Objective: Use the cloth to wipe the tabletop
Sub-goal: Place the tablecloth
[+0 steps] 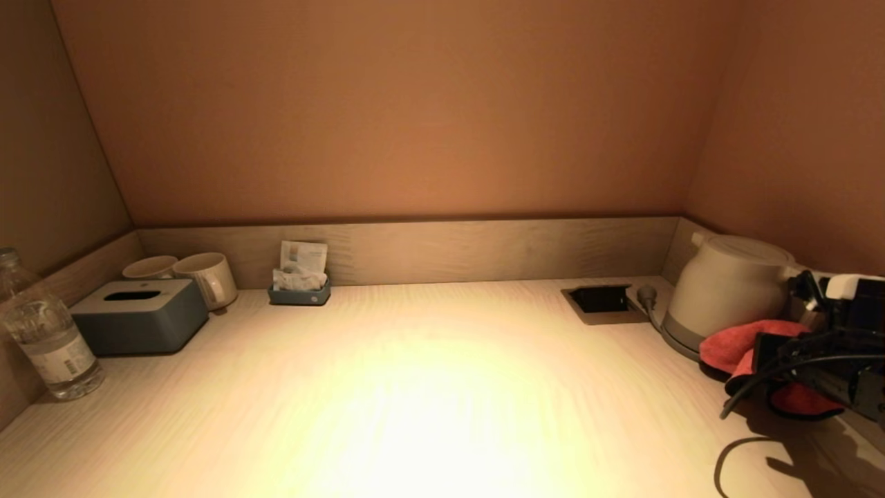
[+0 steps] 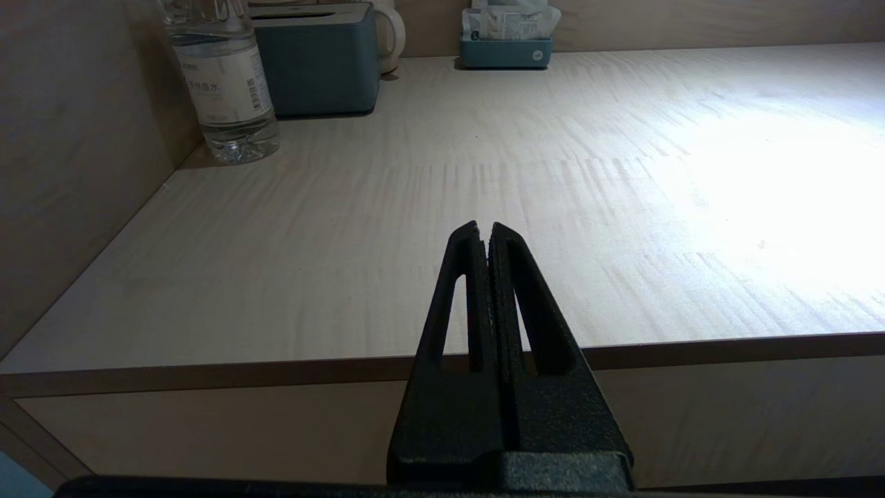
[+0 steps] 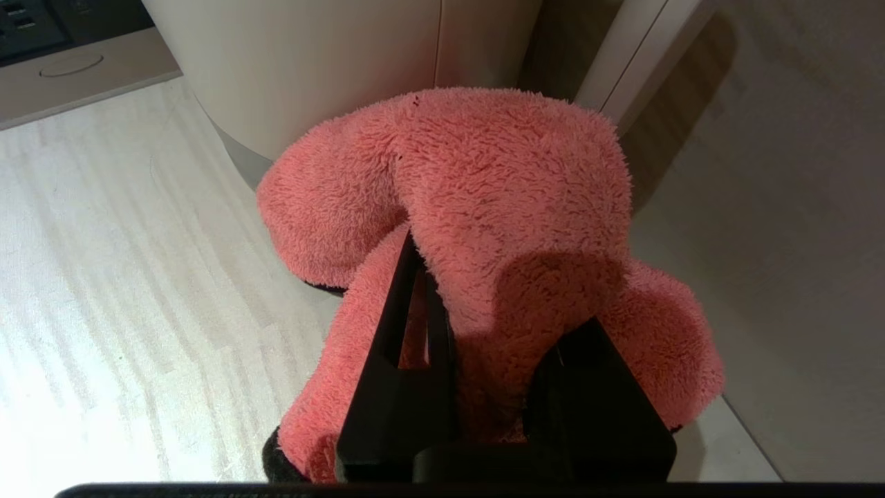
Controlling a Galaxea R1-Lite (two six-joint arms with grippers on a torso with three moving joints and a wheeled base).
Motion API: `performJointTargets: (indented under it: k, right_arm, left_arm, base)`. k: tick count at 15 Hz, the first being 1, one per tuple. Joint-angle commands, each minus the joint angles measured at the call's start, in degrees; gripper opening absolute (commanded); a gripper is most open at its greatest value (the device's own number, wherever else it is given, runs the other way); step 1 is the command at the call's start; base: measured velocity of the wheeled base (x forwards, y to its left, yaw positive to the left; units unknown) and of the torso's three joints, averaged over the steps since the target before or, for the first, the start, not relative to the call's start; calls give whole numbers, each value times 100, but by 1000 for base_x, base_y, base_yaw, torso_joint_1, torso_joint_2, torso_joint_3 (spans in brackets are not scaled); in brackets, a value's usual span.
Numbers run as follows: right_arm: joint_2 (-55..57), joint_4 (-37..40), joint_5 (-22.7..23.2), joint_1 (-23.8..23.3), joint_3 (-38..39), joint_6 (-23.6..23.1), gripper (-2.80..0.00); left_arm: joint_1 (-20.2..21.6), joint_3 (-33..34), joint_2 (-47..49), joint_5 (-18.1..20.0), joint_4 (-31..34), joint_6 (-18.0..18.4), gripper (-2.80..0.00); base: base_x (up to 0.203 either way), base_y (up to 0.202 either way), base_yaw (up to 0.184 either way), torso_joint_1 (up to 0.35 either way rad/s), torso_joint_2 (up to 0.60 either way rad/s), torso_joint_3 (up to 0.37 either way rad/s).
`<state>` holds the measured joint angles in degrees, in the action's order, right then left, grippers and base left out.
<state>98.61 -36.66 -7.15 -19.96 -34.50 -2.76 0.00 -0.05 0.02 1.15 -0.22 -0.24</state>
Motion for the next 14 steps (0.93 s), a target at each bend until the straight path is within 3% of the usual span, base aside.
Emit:
performJointTargets:
  k: [1, 14]
  right_arm:
    - [-33, -17, -6, 0, 24, -6, -280]
    - [-483, -34, 345, 9, 470, -6, -280]
  left_arm:
    - [0, 5, 6, 0, -4, -3, -280]
    - [0, 2, 6, 0, -1, -3, -280]
  base:
    - [0, 0, 0, 0, 0, 0]
    - [0, 0, 0, 0, 0, 0]
